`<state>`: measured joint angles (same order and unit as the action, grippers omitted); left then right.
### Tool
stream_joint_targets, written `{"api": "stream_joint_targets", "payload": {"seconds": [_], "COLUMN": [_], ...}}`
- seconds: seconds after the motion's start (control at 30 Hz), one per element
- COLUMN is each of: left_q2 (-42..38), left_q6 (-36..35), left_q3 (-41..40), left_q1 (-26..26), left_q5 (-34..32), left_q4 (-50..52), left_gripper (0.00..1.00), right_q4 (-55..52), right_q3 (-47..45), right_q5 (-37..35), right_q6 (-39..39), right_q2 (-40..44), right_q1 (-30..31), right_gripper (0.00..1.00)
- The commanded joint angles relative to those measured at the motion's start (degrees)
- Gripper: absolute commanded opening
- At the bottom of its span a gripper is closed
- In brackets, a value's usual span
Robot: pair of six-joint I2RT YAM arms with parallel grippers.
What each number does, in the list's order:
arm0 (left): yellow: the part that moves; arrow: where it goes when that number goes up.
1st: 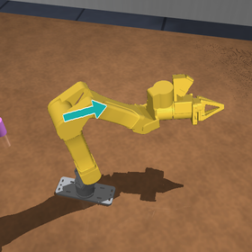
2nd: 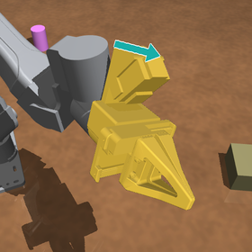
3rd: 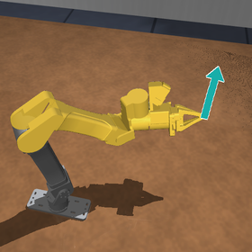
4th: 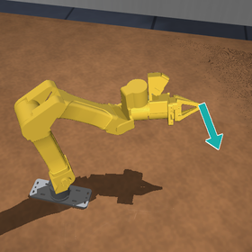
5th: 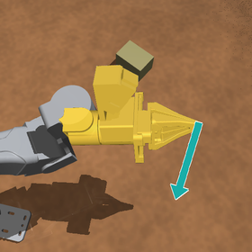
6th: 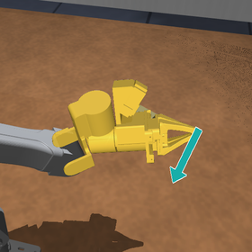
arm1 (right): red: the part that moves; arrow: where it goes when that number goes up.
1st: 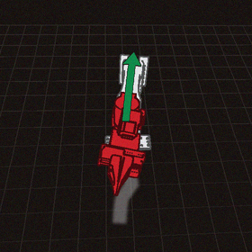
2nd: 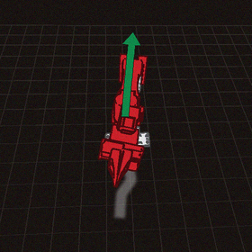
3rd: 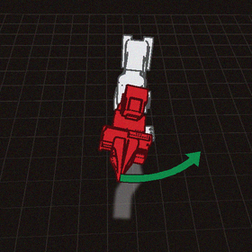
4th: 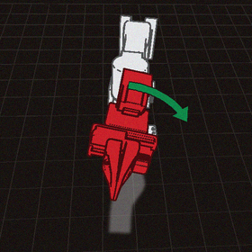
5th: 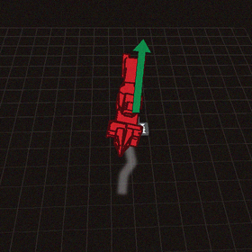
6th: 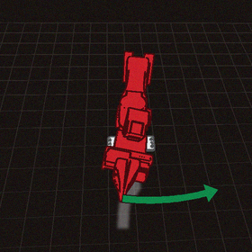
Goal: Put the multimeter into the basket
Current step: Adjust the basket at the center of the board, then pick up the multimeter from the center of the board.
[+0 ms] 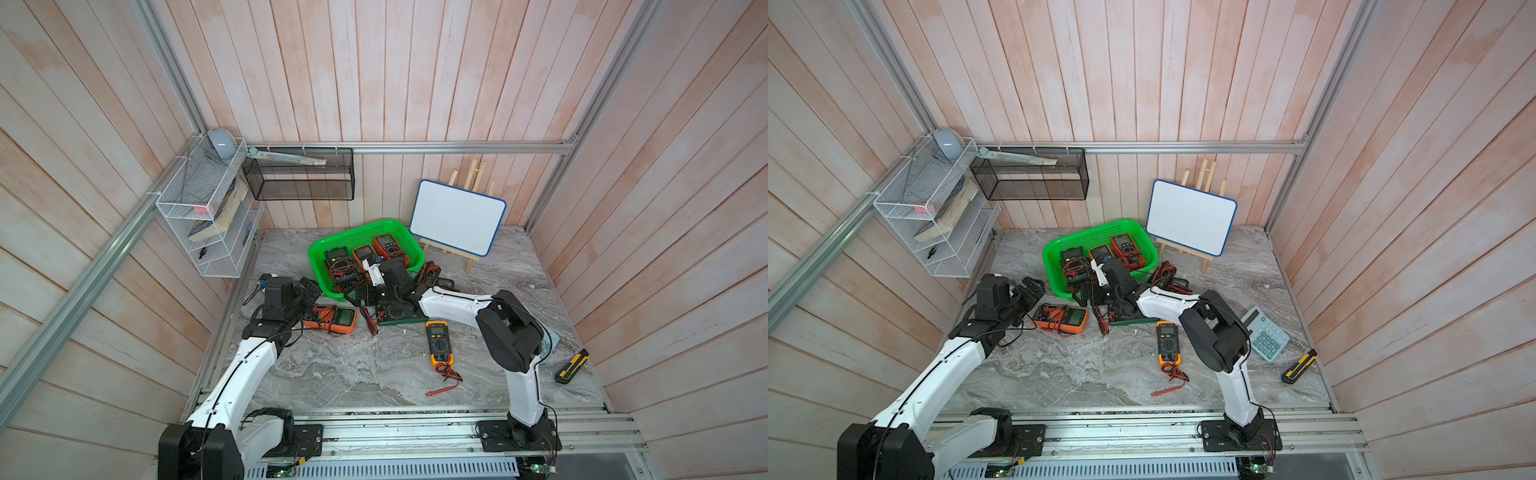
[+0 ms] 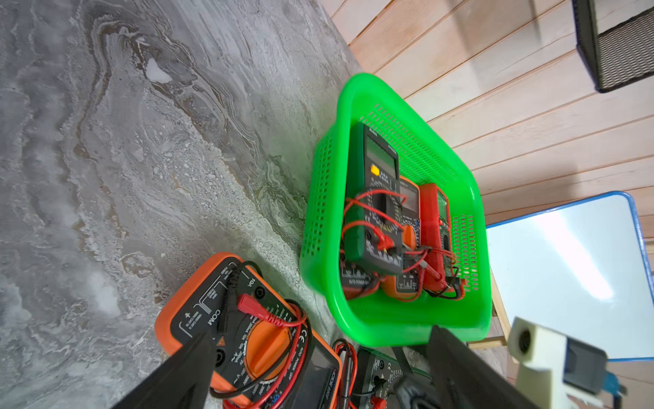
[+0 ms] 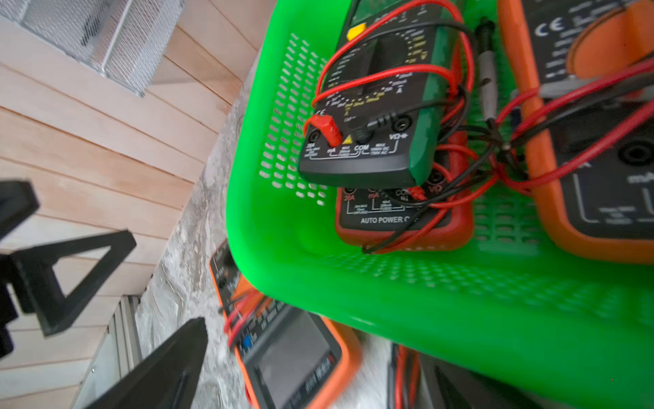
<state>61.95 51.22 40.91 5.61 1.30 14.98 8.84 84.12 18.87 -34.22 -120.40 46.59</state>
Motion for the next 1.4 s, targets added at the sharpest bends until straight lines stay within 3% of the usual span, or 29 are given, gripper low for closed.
{"api": "stream_joint_targets", "payload": {"seconds": [0.0, 0.1, 0.37, 1.07, 1.23, 1.37], "left_q2": [-0.8, -1.0, -1.8, -1.6, -1.7, -1.4], "left_q6": [-1.5, -1.5, -1.8, -2.7, -2.9, -3.1], "left_q3": [1.3, 1.3, 1.5, 3.2, 3.3, 3.5], "left_q1": [-0.4, -0.7, -0.7, -0.9, -1.2, -1.4], "left_q5": [0.2, 0.2, 0.3, 0.8, 1.3, 1.3], "left_q4": [1.9, 2.1, 1.9, 0.9, 0.5, 0.5], "left_gripper": [1.00, 1.00, 1.00, 1.00, 1.00, 1.00], "right_q4": [-0.9, -4.6, -0.1, -3.7, -9.0, -13.4], "right_q3": [8.5, 13.0, 2.0, 0.3, 0.2, 1.0], "right_q5": [2.7, 3.9, 3.4, 9.5, 5.5, -3.6], "right_q6": [1.1, 3.3, 6.0, 9.7, 13.8, 14.3], "right_q2": [-5.1, -7.2, -3.1, -3.9, -1.4, -0.3], "right_q1": [0.1, 0.6, 1.1, 8.0, 10.2, 11.1], "right_gripper": [0.98, 0.98, 0.98, 0.98, 0.98, 0.98]}}
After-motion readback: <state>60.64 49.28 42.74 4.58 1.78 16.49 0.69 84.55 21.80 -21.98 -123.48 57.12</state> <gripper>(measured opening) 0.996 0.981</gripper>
